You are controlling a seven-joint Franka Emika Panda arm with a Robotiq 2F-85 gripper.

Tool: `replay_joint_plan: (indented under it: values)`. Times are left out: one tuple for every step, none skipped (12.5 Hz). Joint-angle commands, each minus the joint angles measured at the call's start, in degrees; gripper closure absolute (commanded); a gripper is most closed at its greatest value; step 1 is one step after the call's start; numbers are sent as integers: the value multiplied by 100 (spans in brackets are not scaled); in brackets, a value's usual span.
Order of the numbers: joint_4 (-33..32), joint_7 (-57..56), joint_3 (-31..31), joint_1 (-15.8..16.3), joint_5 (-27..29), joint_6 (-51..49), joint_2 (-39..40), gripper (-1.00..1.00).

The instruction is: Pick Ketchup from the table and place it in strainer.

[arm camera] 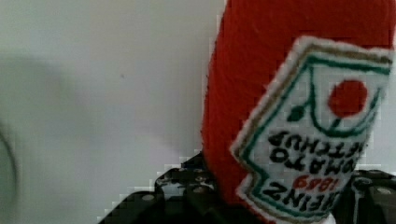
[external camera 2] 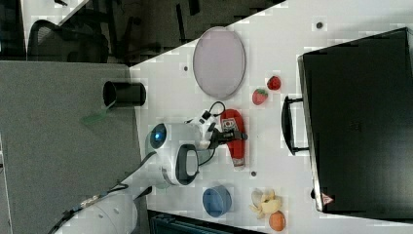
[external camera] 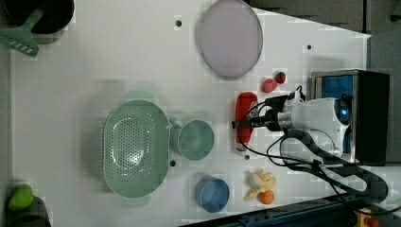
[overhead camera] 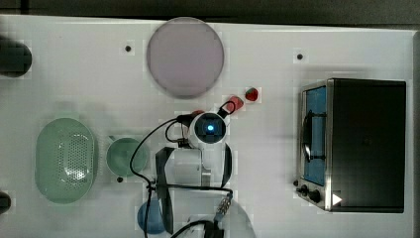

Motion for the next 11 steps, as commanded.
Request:
replay_joint_plan:
  values:
    - [190, -209, -13, 58, -7, 29, -438, -25]
    - [193, -207, 5, 64, -7, -103, -653, -25]
    - [216, -190, 49, 72, -6, -326, -914, -25]
    - [270, -162, 111, 80, -5, -636, -1191, -25]
    - [348, -152, 181, 88, -3, -1019, -1472, -25]
    - [447, -113, 244, 95, -3, -1437, -1746, -25]
    - [569, -6, 304, 102, -3, -1855, -2013, -25]
    - [700, 163, 372, 110, -2, -2241, -2254, -25]
    - [814, 382, 457, 136, -1, -2611, -2459, -25]
    - [903, 665, 563, 172, 4, -2893, -2624, -25]
    - [974, 998, 703, 221, 4, -3060, -2751, -25]
